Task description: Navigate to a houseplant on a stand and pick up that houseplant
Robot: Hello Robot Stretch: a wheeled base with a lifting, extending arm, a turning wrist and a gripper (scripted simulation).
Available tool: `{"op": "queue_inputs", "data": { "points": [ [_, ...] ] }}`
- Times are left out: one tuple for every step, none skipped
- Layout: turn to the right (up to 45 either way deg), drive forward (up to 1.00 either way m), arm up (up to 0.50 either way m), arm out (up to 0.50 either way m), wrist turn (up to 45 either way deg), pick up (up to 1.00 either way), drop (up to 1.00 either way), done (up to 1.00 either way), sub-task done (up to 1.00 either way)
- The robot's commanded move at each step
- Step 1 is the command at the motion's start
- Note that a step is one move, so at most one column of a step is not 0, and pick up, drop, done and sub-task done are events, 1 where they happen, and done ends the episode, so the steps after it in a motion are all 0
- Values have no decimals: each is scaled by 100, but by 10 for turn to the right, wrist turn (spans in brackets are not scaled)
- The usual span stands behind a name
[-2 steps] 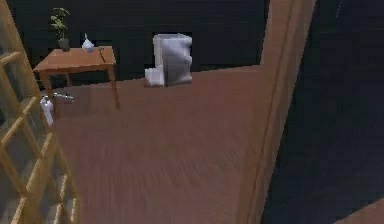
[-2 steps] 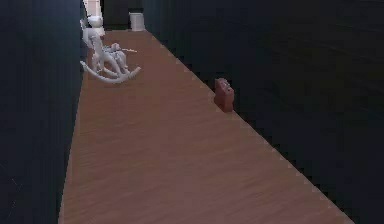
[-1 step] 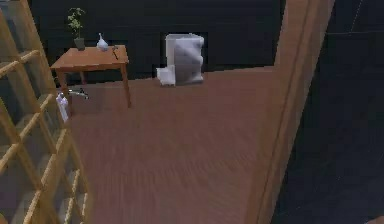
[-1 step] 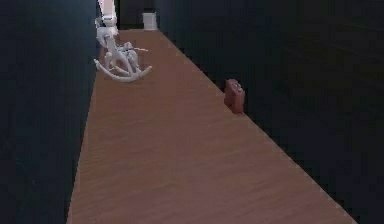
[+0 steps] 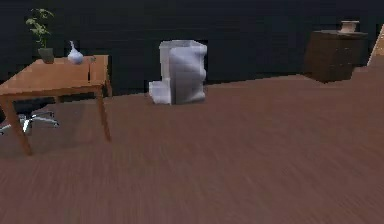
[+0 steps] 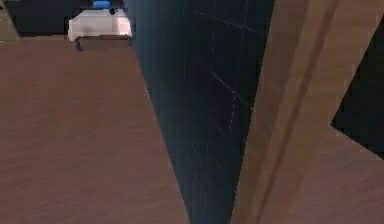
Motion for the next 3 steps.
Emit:
{"op": "queue_inputs", "data": {
  "points": [
    [420, 0, 0, 0, 0, 0, 0, 0, 0],
    [0, 100, 0, 0, 0, 0, 0, 0, 0],
    [0, 100, 0, 0, 0, 0, 0, 0, 0]
  ]
}}
